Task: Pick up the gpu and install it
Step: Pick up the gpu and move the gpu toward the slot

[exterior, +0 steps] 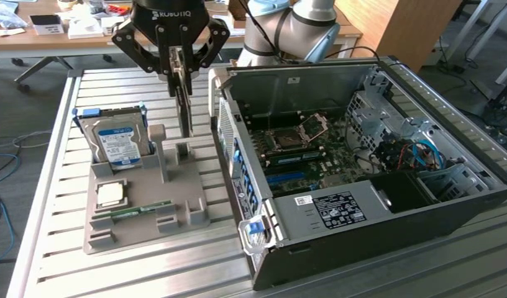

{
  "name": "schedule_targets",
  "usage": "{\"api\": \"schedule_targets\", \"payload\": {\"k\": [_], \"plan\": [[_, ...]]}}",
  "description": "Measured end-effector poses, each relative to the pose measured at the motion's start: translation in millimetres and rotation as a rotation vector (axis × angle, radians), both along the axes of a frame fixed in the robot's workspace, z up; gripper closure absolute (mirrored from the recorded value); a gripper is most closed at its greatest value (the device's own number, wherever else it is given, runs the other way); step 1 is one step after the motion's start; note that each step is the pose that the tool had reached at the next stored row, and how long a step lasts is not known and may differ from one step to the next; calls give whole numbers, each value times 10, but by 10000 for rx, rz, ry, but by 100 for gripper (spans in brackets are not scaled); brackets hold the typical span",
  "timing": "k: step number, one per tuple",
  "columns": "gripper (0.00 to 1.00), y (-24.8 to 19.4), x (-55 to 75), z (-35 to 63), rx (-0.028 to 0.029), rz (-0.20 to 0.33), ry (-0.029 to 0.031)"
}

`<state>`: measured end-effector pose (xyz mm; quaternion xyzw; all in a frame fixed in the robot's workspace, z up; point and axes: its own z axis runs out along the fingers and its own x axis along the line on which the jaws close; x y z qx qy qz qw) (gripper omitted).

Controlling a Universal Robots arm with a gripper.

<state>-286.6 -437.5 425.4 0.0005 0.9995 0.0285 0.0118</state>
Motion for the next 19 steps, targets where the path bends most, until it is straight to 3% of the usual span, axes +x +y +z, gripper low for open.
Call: {"api": "schedule_targets", "payload": {"k": [8, 19], "plan": [[73, 0, 15, 1, -2, 0, 2], [73, 0, 169, 0, 11, 0, 0]]}}
